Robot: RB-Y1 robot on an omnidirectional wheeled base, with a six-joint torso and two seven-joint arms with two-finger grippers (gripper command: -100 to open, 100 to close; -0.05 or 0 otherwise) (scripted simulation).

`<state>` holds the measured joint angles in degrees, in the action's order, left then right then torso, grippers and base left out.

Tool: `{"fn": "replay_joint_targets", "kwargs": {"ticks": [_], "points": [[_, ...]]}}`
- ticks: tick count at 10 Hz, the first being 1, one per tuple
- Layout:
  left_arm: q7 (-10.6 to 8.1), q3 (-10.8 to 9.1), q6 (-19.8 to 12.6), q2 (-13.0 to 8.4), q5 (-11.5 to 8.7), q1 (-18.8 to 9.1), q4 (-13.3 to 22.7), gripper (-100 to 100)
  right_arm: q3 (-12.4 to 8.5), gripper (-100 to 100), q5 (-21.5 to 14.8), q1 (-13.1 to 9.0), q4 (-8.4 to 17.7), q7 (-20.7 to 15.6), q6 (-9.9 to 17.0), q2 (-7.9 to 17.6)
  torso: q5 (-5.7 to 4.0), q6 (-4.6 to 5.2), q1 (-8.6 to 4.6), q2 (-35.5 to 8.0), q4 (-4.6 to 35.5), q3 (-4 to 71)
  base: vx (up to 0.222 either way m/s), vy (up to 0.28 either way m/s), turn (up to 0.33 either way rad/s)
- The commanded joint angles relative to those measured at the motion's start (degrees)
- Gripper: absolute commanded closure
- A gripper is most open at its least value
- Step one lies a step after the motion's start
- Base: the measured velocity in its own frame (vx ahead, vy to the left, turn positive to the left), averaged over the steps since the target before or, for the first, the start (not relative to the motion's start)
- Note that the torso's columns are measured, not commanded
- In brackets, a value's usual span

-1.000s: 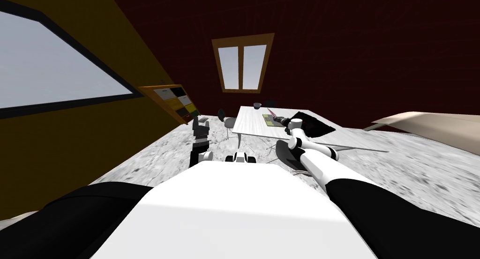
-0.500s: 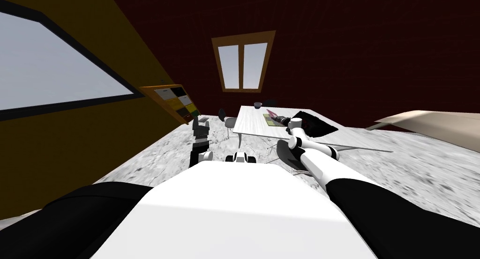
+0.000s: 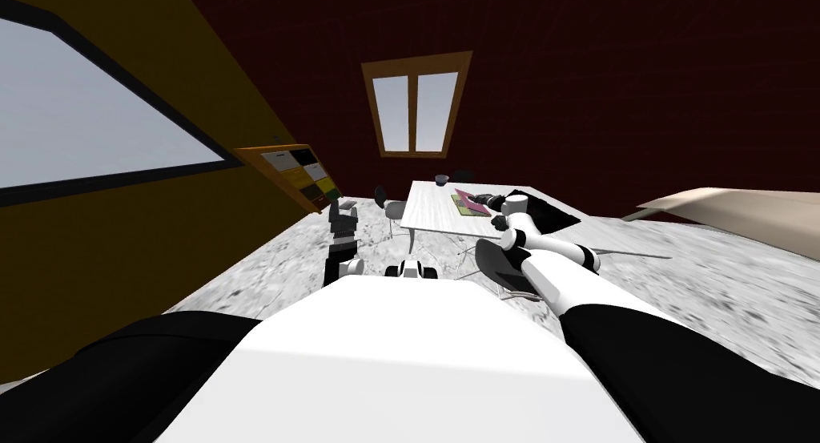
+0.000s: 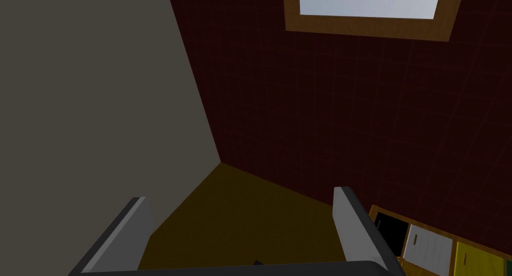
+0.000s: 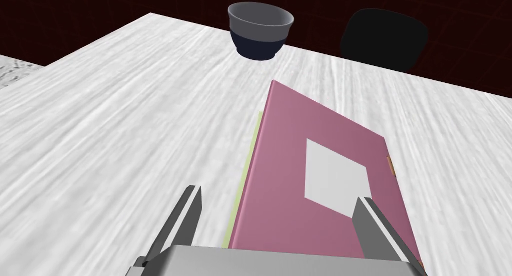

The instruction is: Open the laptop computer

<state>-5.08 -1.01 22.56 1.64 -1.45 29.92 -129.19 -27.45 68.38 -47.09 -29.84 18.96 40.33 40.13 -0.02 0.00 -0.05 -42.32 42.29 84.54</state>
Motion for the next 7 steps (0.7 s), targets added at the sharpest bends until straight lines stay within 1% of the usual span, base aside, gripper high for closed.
{"fn": "replay_joint_targets", "kwargs": {"ticks": [1, 2, 7], "points": [[0.0, 0.0, 0.0, 0.0, 0.0, 0.0, 0.0, 0, 0.18, -100, -0.3, 0.3, -0.79, 0.91, 0.3, 0.03, -0.03, 0.0, -0.09, 0.03, -0.01, 0.02, 0.0, 0.0, 0.0], [0.0, -0.01, 0.0, -0.01, 0.0, 0.0, 0.0, 0, 0.19, 0, -0.33, 0.31, -0.86, 1.06, 0.33, 0.03, -0.03, 0.0, -0.08, 0.05, -0.01, 0.03, 0.0, 0.0, 0.0], [0.0, -0.01, 0.0, -0.01, 0.0, 0.0, 0.0, 0, 0.19, 0, -0.32, 0.31, -0.85, 1.05, 0.33, 0.03, 0.02, 0.0, 0.06, 0.03, 0.0, 0.02, 0.0, 0.0, 0.0]]}}
